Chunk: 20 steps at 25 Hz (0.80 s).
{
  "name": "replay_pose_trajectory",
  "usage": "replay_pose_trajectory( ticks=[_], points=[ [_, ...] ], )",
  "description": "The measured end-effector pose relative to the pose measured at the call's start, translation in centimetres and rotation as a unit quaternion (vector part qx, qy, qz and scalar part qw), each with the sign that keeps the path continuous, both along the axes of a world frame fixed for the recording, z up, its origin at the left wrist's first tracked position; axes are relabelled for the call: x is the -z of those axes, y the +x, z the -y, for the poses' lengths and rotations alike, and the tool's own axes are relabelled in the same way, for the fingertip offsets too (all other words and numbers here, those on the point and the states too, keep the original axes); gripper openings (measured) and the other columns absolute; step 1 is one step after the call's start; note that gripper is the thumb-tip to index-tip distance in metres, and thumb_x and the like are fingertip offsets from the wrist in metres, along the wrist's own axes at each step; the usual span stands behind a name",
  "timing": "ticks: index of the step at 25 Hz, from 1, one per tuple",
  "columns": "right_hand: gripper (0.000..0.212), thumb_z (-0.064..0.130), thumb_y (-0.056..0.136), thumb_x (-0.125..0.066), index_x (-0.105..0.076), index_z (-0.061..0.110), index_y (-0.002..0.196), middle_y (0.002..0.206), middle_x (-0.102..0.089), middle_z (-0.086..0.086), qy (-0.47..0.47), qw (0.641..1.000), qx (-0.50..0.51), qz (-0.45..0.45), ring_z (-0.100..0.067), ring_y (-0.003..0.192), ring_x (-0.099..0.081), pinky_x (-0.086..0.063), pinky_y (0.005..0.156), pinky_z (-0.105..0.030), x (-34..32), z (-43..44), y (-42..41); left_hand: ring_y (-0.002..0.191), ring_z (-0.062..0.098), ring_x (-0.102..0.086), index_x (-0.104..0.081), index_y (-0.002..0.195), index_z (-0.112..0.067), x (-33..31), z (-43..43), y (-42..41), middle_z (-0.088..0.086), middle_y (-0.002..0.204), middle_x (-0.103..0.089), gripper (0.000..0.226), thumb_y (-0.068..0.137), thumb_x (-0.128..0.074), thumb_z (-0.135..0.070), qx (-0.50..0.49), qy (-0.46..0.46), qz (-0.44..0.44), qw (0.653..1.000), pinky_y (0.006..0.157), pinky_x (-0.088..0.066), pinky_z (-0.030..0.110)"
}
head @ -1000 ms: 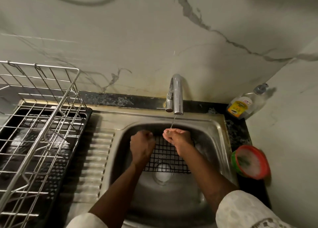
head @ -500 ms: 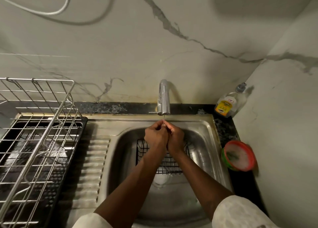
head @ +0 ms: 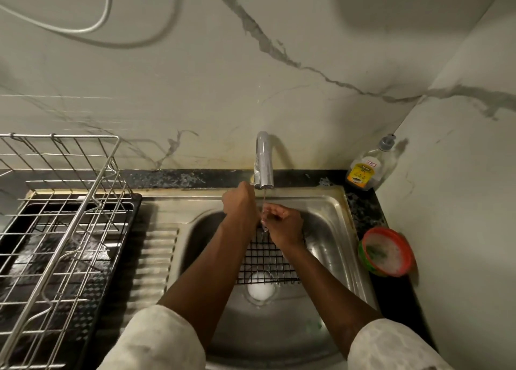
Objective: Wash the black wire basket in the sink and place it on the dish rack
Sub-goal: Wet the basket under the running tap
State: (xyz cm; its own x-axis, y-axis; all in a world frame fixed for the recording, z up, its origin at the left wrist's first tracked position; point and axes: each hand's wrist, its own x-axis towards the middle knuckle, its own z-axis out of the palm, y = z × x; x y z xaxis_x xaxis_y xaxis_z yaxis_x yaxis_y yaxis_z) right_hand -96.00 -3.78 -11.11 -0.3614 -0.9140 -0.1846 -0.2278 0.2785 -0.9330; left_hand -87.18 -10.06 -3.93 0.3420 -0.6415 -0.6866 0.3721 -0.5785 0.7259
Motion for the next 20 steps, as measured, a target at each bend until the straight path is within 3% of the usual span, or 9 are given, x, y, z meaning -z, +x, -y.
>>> replay_pose_trajectory(
  ticks=[3,5,7,8,10,12,16,20],
  points=[
    [0.022,0.005,0.089,-0.074,-0.076,0.012,0.109,0.100,-0.077,-0.001,0.001,1.000,0.005,0.017,-0.014,0.089,-0.074,-0.062,0.084,-0.040,-0.2,0.0,-0.1,0.071,0.016,-0.055,-0.053,0.088,-0.010,-0.6,0.8,-0.1,0.008,0.087,-0.055,0.012,0.100,-0.051,-0.011,0.020,0.019,-0.008,1.000,0.063,-0.051,0.028],
    [0.022,0.002,0.087,-0.074,-0.077,0.012,0.106,0.098,-0.078,-0.001,0.009,1.000,0.018,0.018,-0.013,0.087,-0.074,-0.062,0.083,-0.039,-0.8,0.1,-0.4,0.071,0.013,-0.053,-0.053,0.089,-0.011,0.0,1.1,-0.2,0.004,0.086,-0.054,0.016,0.104,-0.051,-0.015,0.070,-0.012,0.025,0.997,0.067,-0.052,0.028],
    [0.021,0.001,0.087,-0.074,-0.077,0.011,0.105,0.100,-0.077,-0.002,0.010,1.000,0.025,0.016,-0.013,0.089,-0.074,-0.062,0.086,-0.039,-1.4,0.2,-0.4,0.084,0.011,-0.058,-0.064,0.113,-0.008,0.1,0.9,0.1,0.004,0.103,-0.062,0.014,0.105,-0.053,-0.013,0.094,-0.027,0.046,0.994,0.076,-0.057,0.027],
    [0.021,0.000,0.087,-0.075,-0.077,0.011,0.106,0.101,-0.077,-0.003,0.011,1.000,0.023,0.018,-0.013,0.091,-0.074,-0.061,0.087,-0.039,-1.8,0.2,-0.3,0.091,0.010,-0.061,-0.066,0.127,-0.011,0.1,0.4,0.2,0.003,0.116,-0.066,0.026,0.105,-0.053,-0.010,0.128,-0.061,0.056,0.988,0.073,-0.058,0.022],
    [0.022,0.002,0.088,-0.074,-0.076,0.011,0.109,0.104,-0.077,-0.003,0.010,1.000,0.018,0.013,-0.014,0.095,-0.073,-0.060,0.091,-0.039,-2.8,-0.2,-0.1,0.087,0.006,-0.064,-0.067,0.134,-0.017,-0.4,-1.1,0.7,0.000,0.132,-0.067,0.036,0.104,-0.052,-0.006,0.231,-0.115,0.119,0.959,0.055,-0.053,0.010],
    [0.025,0.006,0.089,-0.074,-0.075,0.013,0.113,0.109,-0.076,-0.001,-0.007,0.999,0.013,-0.034,-0.010,0.098,-0.071,-0.057,0.092,-0.027,-4.3,-0.8,-0.1,0.078,0.004,-0.065,-0.071,0.128,-0.019,-0.8,-2.4,1.4,-0.002,0.126,-0.071,0.029,0.104,-0.056,-0.011,0.291,-0.147,0.209,0.922,0.048,-0.047,0.007],
    [0.026,0.005,0.086,-0.075,-0.076,0.013,0.110,0.104,-0.076,0.003,-0.112,0.986,0.028,-0.118,-0.004,0.092,-0.070,-0.048,0.078,-0.003,-7.6,-2.3,-0.4,0.086,0.005,-0.070,-0.076,0.110,-0.021,-2.9,-4.8,1.8,-0.004,0.105,-0.076,0.019,0.098,-0.067,-0.009,0.328,-0.222,0.285,0.873,0.066,-0.051,0.012],
    [0.021,0.003,0.088,-0.072,-0.077,0.008,0.108,0.100,-0.077,-0.002,-0.234,0.962,0.048,-0.131,-0.007,0.088,-0.073,-0.054,0.082,-0.013,-9.2,-4.1,-0.7,0.087,-0.002,-0.067,-0.075,0.119,-0.022,-4.4,-7.2,2.1,-0.008,0.109,-0.076,0.031,0.095,-0.067,-0.003,0.338,-0.264,0.343,0.836,0.067,-0.049,0.006]
  ],
)
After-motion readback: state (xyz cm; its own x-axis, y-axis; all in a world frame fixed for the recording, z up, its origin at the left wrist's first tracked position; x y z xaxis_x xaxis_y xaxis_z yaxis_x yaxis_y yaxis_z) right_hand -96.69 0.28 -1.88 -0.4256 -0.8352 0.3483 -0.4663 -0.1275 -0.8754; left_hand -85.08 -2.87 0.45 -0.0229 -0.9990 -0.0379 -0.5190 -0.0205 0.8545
